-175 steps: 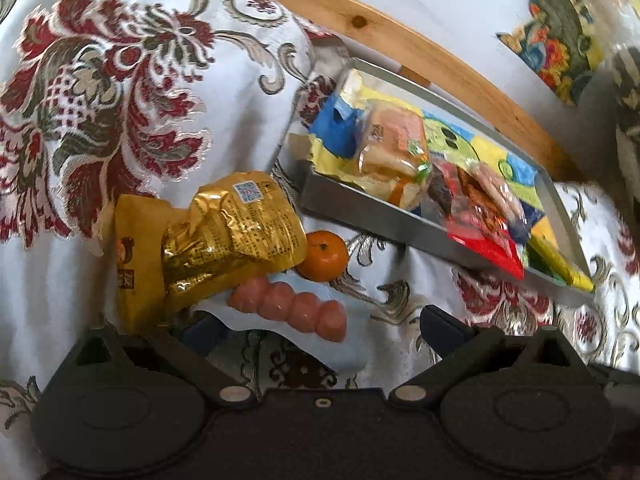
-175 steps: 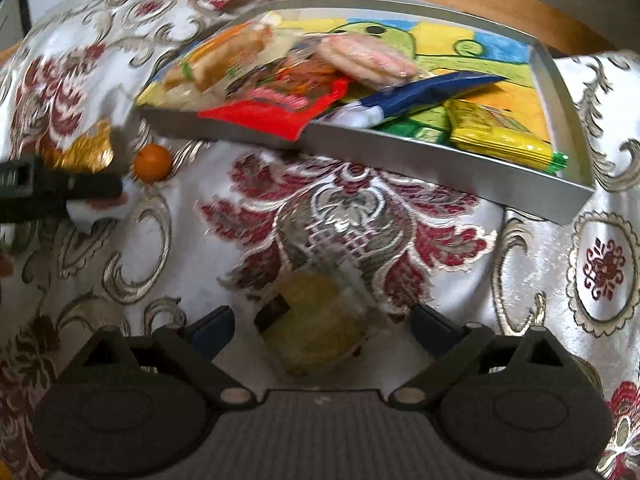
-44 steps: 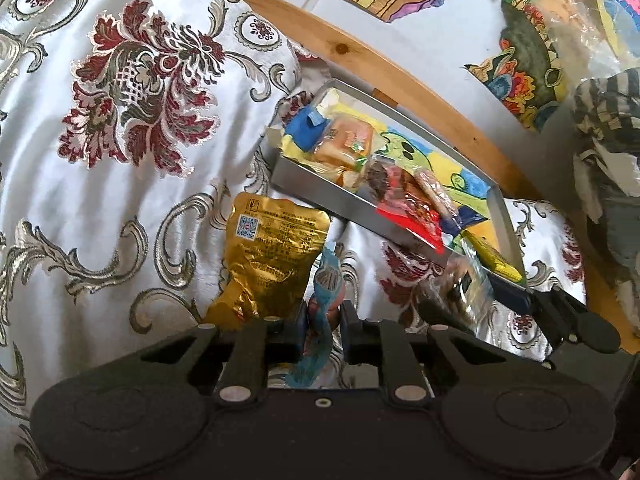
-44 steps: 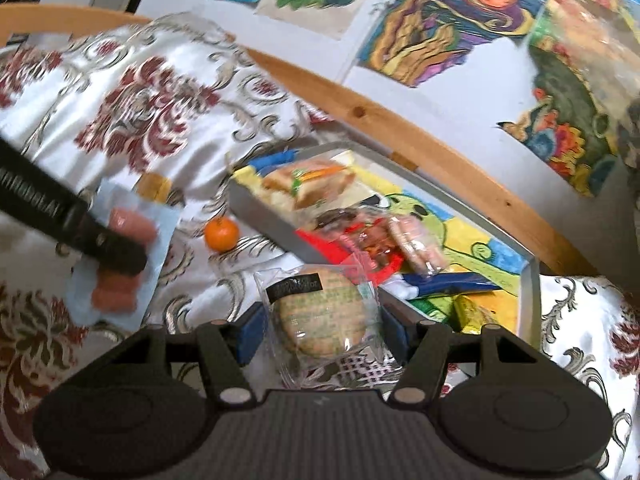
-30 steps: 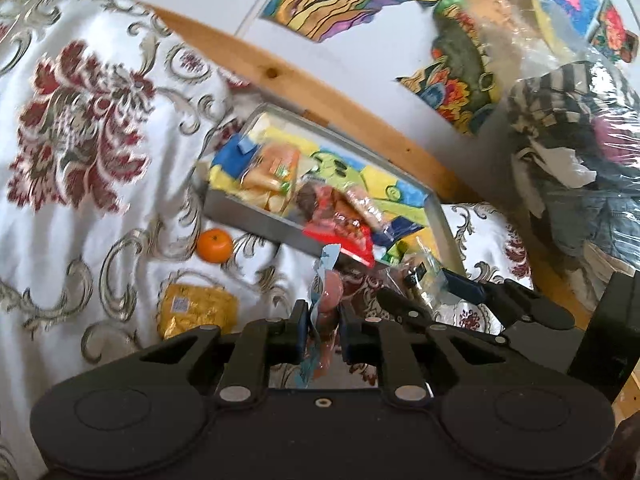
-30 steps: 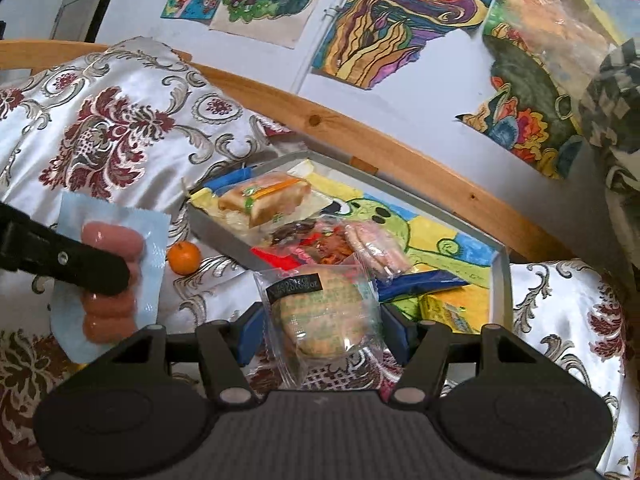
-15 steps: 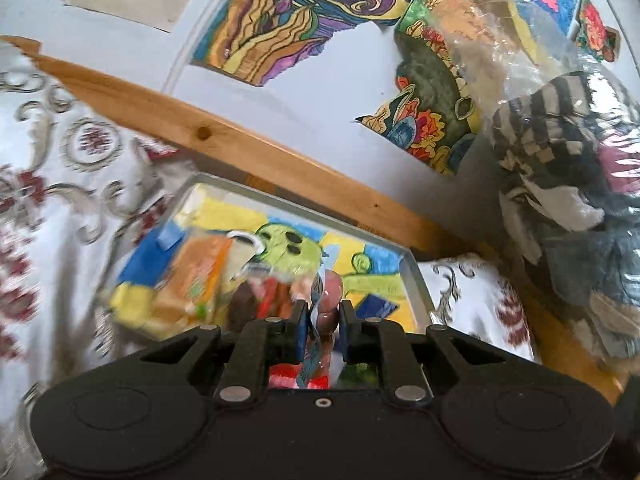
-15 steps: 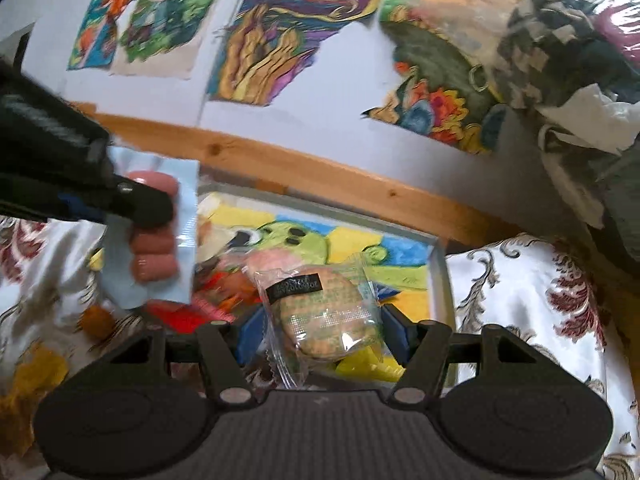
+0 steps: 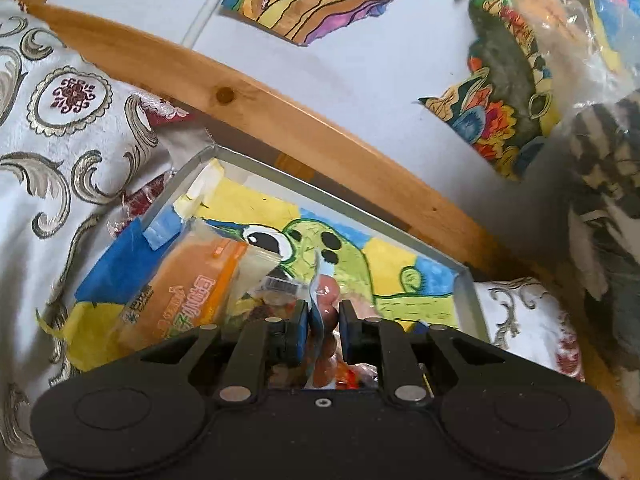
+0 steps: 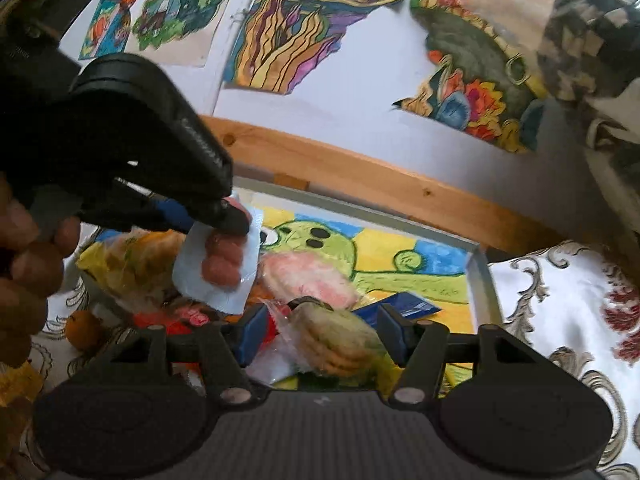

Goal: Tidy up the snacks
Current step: 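Carry the sausage pack over the tray with the left tool while the right tool carries the cake, then open both tools to drop the sausage pack and the cake into the tray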

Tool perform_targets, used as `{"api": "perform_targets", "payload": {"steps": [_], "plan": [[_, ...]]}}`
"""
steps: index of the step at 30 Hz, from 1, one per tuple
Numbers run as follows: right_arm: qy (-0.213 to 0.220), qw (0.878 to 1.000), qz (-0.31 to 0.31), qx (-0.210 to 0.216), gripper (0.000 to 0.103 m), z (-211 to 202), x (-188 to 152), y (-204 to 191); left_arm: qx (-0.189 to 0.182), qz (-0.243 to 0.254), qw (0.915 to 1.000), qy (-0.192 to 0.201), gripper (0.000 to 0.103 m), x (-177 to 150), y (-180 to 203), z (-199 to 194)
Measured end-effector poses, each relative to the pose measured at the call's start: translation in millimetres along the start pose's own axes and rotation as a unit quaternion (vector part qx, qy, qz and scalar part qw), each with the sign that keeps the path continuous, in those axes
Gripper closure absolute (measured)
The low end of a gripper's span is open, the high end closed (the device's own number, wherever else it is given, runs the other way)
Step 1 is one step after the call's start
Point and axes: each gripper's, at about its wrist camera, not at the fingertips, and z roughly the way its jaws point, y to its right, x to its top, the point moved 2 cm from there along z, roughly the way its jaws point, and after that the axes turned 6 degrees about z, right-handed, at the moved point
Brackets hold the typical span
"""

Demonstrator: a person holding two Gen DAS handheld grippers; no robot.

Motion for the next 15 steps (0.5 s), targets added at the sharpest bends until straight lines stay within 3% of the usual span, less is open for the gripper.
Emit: {"api": "perform_targets", "payload": {"steps": [4,7,10,15], "plan": [[-0.008,1.000,0.004,-0.002,0.037,8.5,-3.3,-0.6,0.013,0.022,0.9997,-0.001,0.085,1.8,0.3,4.7],[-0.019,1.000,0.016,-0.004,0.030,12.3,-4.9,2.1,0.022,0.034,0.9992,0.003,0.077,3.0,0.3,3.9],[-0.017,1.000,0.021,-0.004,0.021,11.5,-3.0,4.5,0.028,0.036,0.9989,0.007,0.064,3.1,-0.5,0.5],[0.004,1.000,0.020,-0.022,0.004,4.1,2.3,6.0,0.036,0.035,0.9986,0.018,0.031,2.9,1.2,-10.6]]}}
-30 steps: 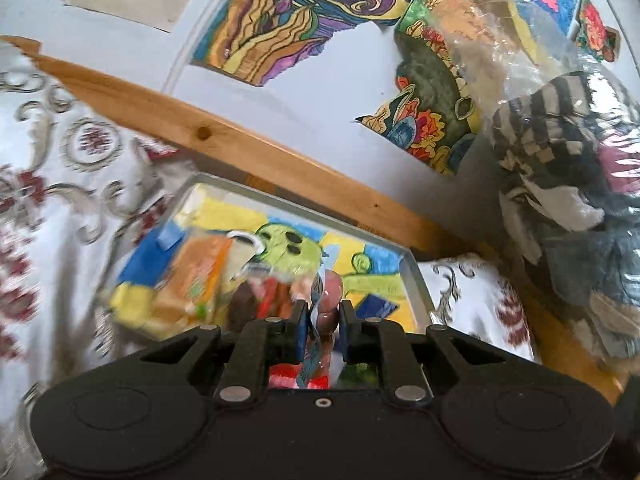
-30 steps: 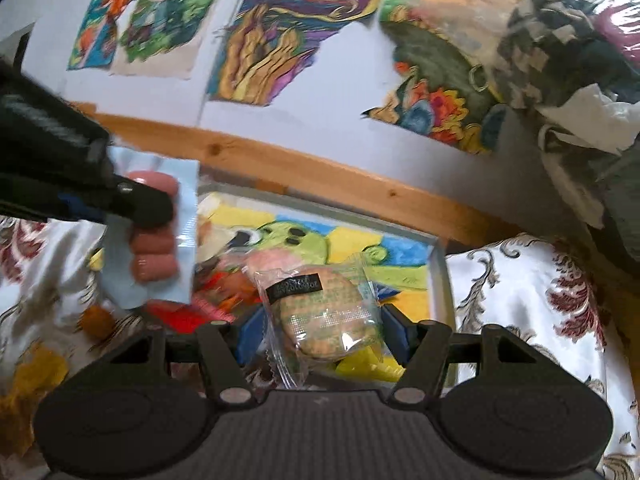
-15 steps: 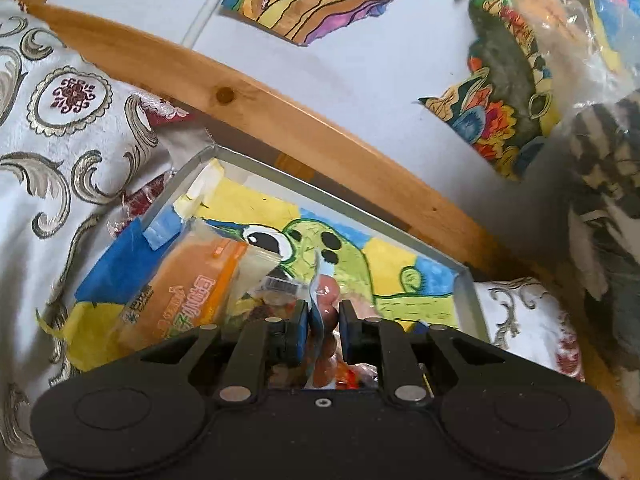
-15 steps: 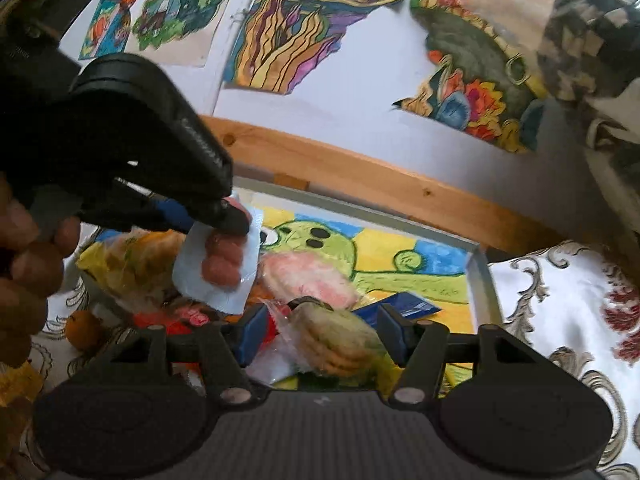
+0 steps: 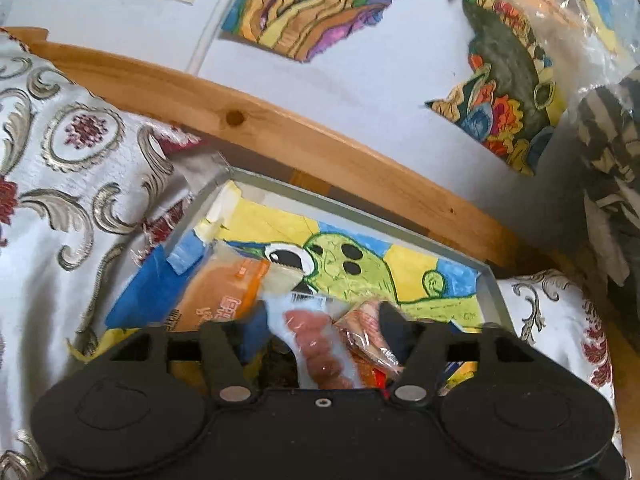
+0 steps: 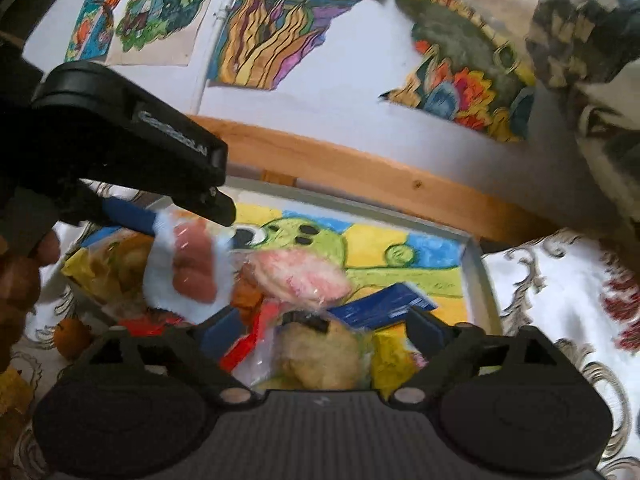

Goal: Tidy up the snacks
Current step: 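Open both tools to drop the sausage pack and the cake into the tray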

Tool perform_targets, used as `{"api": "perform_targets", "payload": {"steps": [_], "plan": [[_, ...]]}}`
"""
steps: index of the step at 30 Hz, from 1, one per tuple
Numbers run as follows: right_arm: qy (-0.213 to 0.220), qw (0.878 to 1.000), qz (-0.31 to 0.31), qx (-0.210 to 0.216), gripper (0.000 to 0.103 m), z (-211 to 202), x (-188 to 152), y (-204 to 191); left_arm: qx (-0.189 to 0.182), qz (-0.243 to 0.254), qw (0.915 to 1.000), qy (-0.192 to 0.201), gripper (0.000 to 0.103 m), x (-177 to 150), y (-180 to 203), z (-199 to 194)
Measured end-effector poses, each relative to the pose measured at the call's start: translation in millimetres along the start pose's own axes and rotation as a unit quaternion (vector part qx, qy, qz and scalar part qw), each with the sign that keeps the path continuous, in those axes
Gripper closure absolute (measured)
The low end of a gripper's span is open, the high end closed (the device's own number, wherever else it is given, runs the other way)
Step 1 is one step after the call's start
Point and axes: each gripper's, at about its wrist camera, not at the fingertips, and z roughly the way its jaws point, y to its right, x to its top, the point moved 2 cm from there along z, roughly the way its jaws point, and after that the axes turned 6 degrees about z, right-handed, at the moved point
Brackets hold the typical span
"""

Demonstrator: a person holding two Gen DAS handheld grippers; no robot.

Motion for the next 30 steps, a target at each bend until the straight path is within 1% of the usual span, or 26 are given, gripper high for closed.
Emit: {"api": "perform_targets", "payload": {"steps": [3,5,8,10,13,16,19,26,30], "plan": [[0.017,1.000,0.003,-0.016,0.000,-7.1,3.2,2.3,0.000,0.002,1.0000,0.003,0.021,0.3,3.1,-9.1],[0.027,0.999,0.006,-0.025,0.000,-12.4,6.7,4.5,0.000,0.010,0.9999,0.008,0.017,1.1,6.8,-17.0],[0.040,0.999,0.013,-0.030,0.000,-21.4,12.6,7.4,0.003,0.024,0.9994,0.025,0.004,4.4,13.3,-30.1],[0.044,0.998,0.014,-0.031,0.000,-26.8,15.3,8.2,0.010,0.036,0.9988,0.033,0.004,7.3,18.1,-37.4],[0.053,0.998,0.020,-0.036,0.000,-36.9,18.3,11.4,0.012,0.040,0.9984,0.038,0.004,11.6,22.3,-49.9],[0.059,0.997,0.031,-0.037,0.000,-49.0,21.7,15.4,0.017,0.050,0.9972,0.053,0.001,14.7,26.3,-66.7],[0.072,0.996,0.043,-0.032,0.000,-64.9,26.0,20.0,0.028,0.059,0.9957,0.066,0.001,14.6,27.2,-86.4],[0.110,0.992,0.054,-0.021,0.000,-113.6,38.7,22.2,0.052,0.066,0.9933,0.079,0.001,10.1,20.6,-134.6],[0.121,0.991,0.055,-0.019,0.000,-137.5,41.2,19.3,0.065,0.077,0.9914,0.083,0.001,1.7,11.5,-166.1]]}}
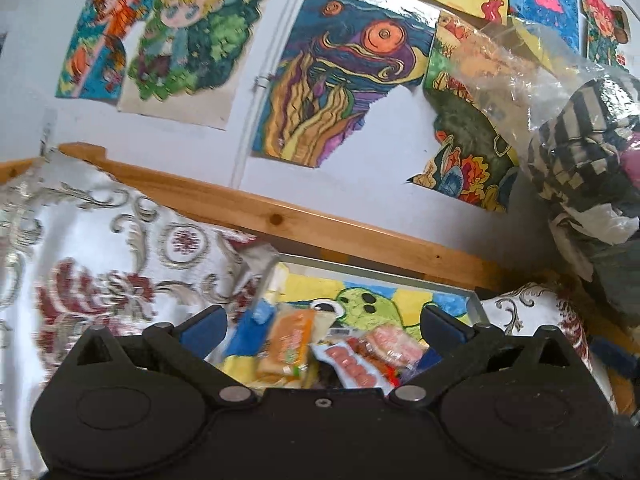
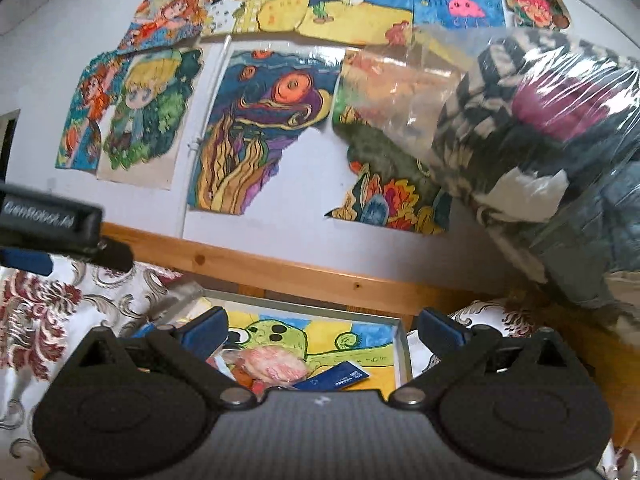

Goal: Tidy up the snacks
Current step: 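Open both tools to drop the sausage pack and the cake into the tray, then move the left tool over the gold foil pouch while the right tool moves over the mandarin orange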

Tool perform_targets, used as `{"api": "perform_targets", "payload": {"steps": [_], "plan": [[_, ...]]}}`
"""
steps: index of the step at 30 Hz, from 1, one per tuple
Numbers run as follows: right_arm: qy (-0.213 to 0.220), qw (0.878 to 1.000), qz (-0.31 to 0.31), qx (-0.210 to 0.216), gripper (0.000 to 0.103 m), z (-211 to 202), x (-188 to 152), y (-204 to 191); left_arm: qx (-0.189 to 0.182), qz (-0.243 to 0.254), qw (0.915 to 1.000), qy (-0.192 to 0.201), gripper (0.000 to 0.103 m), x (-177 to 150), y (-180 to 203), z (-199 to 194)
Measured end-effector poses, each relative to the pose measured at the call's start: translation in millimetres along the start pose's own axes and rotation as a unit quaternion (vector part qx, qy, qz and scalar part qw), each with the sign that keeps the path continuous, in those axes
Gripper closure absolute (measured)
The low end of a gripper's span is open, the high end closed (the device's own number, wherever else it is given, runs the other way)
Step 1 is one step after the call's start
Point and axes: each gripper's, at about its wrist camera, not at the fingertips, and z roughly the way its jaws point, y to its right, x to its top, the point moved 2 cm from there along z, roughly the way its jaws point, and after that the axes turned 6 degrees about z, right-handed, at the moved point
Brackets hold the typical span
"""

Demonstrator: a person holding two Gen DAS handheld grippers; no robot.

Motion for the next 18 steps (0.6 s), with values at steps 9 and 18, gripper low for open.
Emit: {"api": "perform_targets", "payload": {"steps": [9,18], "plan": [[-0.034,0.999,0.027,0.020,0.000,-45.0,-0.4,-11.0,0.030,0.000,0.9994,-0.018,0.001,-22.5,-37.7,-55.1],[-0.089,0.995,-0.012,0.034,0.000,-70.0,-21.6,-40.2,0.055,0.014,0.9964,-0.063,0.001,-58.5,-67.2,-85.2]]}}
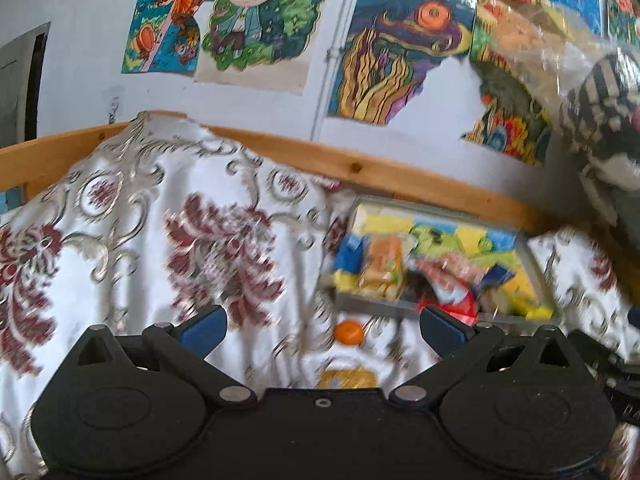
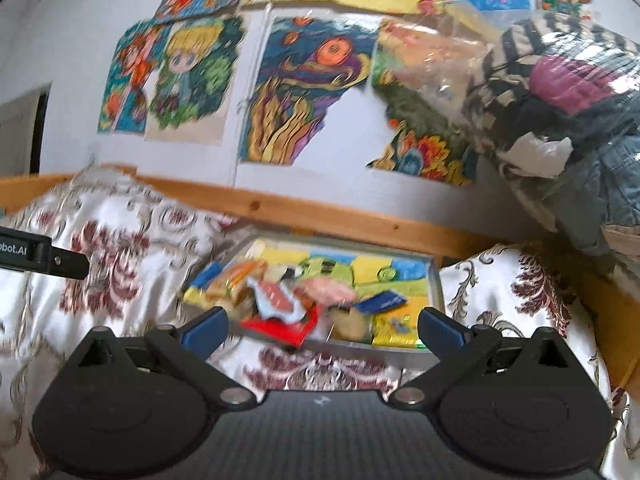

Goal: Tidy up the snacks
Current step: 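Move the left tool over the gold foil pouch while the right tool moves over the mandarin orange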

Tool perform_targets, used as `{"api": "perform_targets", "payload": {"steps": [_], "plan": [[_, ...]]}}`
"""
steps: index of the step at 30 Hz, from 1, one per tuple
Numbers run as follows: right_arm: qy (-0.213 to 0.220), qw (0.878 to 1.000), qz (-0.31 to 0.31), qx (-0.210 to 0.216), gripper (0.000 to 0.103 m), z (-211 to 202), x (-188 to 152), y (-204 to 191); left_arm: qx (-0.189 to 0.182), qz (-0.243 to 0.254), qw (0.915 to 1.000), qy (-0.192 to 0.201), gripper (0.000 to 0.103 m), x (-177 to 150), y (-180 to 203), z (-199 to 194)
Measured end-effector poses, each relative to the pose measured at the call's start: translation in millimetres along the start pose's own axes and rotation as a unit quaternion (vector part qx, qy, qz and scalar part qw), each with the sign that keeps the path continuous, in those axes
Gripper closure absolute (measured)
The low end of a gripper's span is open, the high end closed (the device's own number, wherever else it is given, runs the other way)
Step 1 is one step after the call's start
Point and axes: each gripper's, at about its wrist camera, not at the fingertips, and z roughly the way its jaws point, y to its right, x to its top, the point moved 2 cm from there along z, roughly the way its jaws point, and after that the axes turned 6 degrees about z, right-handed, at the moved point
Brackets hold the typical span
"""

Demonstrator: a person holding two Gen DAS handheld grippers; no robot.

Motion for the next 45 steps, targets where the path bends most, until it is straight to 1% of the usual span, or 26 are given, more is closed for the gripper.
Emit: {"api": "perform_targets", "payload": {"steps": [4,8,13,17,22,27,31,33,37,39,42,43,45], "plan": [[-0.028,0.999,-0.027,0.008,0.000,-2.4,-10.9,-15.5,0.008,0.016,0.9993,-0.034,0.001,-23.1,-6.1,3.6],[-0.065,0.997,-0.037,0.017,0.000,1.3,-21.0,-25.2,0.018,0.038,0.9971,-0.064,0.001,-36.5,-8.6,11.5],[-0.116,0.991,-0.068,-0.002,0.000,15.6,-34.9,-33.7,0.015,0.062,0.9940,-0.089,0.001,-47.5,-5.7,21.7],[-0.148,0.987,-0.062,-0.013,0.000,24.6,-42.4,-31.4,0.007,0.061,0.9914,-0.115,0.001,-53.1,-5.0,29.7],[-0.179,0.983,-0.043,-0.021,0.000,33.9,-45.8,-26.3,0.001,0.055,0.9904,-0.127,0.001,-56.1,-6.0,33.7],[-0.190,0.981,-0.030,-0.023,0.000,39.9,-46.1,-22.9,-0.010,0.039,0.9891,-0.141,0.001,-56.8,-7.6,44.2],[-0.194,0.980,-0.027,-0.027,0.000,45.6,-46.7,-20.3,-0.013,0.010,0.9886,-0.149,0.001,-58.2,-9.2,49.0],[-0.201,0.979,-0.021,-0.032,0.000,50.9,-47.5,-18.8,-0.020,-0.001,0.9877,-0.155,0.001,-57.8,-9.2,49.1],[-0.219,0.975,0.002,-0.028,0.000,59.1,-45.2,-15.8,-0.017,0.004,0.9887,-0.149,0.001,-55.6,-6.7,48.6],[-0.216,0.976,0.008,-0.034,0.000,62.0,-42.0,-15.0,-0.016,0.009,0.9891,-0.146,0.001,-53.9,-3.2,51.2],[-0.211,0.977,0.022,-0.036,0.000,68.1,-34.3,-14.0,-0.009,0.004,0.9918,-0.127,0.001,-53.6,6.2,55.2],[-0.209,0.977,0.029,-0.033,0.000,70.7,-30.4,-13.4,-0.011,0.003,0.9918,-0.127,0.001,-54.1,10.6,57.2],[-0.206,0.977,0.045,-0.026,0.000,76.9,-21.0,-12.1,-0.026,0.009,0.9920,-0.123,0.001,-53.6,20.0,61.2]]}}
